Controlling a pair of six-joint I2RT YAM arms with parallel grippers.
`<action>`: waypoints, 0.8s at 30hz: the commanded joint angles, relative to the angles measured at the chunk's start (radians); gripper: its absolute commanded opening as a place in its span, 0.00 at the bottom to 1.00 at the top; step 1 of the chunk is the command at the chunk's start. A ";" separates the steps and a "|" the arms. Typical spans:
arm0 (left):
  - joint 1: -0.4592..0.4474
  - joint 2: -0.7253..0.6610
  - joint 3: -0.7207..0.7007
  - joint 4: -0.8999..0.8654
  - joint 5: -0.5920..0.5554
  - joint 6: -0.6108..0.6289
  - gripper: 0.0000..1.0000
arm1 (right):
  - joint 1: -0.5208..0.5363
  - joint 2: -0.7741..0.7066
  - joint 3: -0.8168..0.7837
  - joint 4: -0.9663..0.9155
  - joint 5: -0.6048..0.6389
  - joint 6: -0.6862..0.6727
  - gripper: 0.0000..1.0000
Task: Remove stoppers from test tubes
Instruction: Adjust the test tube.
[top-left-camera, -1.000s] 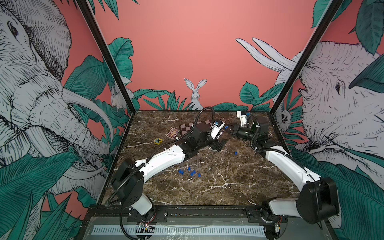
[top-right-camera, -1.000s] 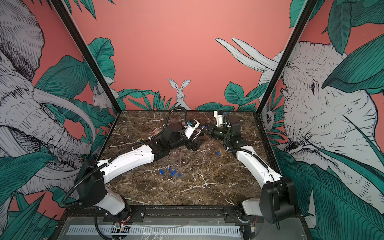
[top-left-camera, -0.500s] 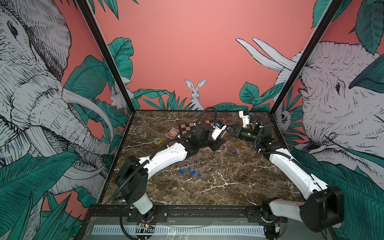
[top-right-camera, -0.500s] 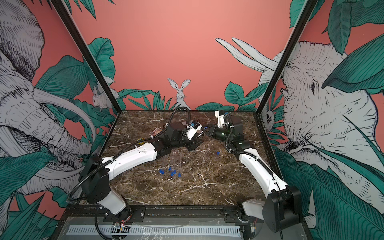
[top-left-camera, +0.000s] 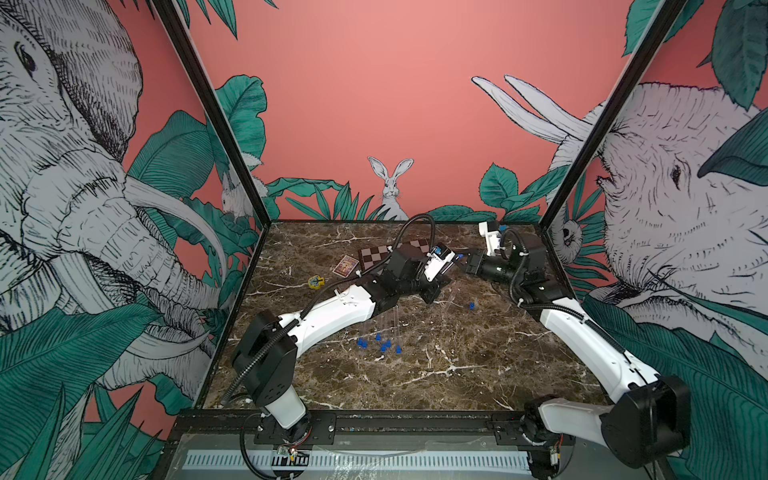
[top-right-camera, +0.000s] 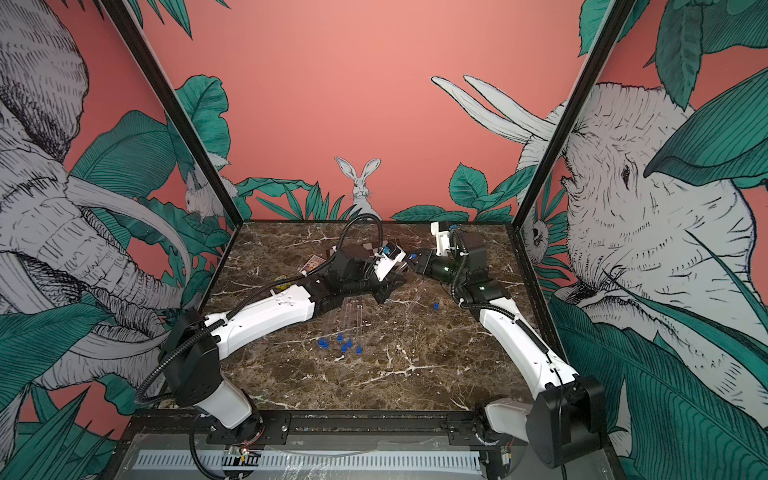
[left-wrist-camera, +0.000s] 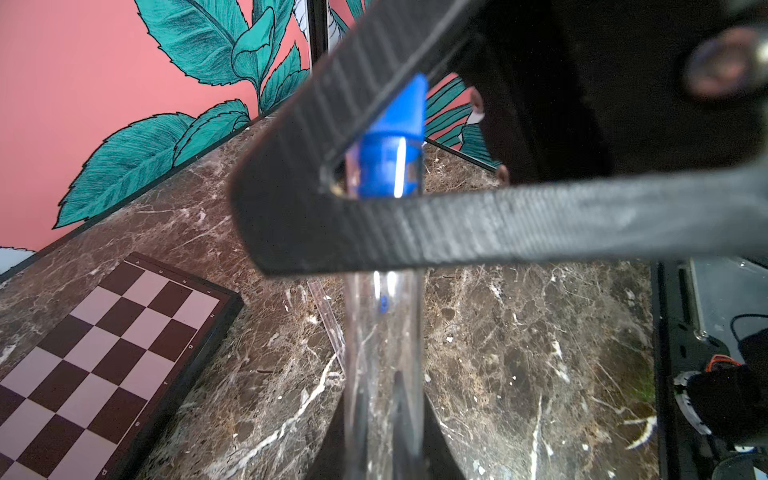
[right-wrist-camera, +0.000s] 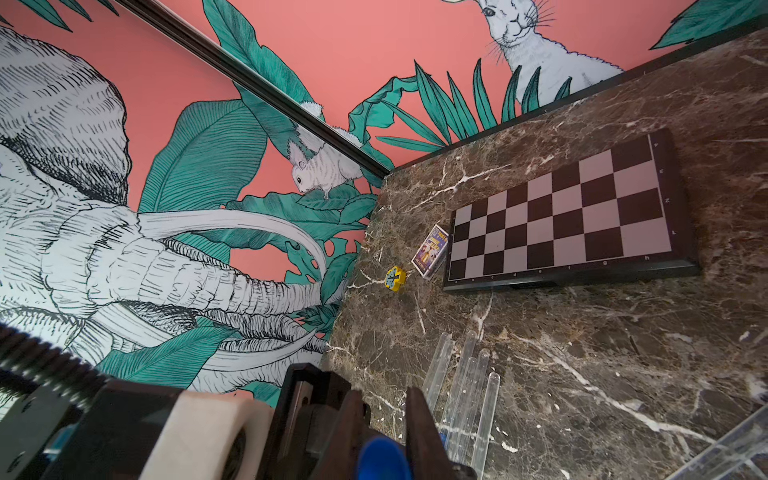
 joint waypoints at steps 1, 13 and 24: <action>0.003 -0.030 0.010 -0.013 0.012 0.007 0.09 | 0.000 -0.041 0.004 0.037 0.037 -0.002 0.33; -0.001 -0.030 0.003 -0.022 0.047 0.011 0.00 | -0.061 -0.007 0.005 0.162 0.103 0.176 0.44; -0.006 -0.019 0.014 -0.033 0.039 0.005 0.00 | -0.034 0.059 0.037 0.235 0.041 0.242 0.39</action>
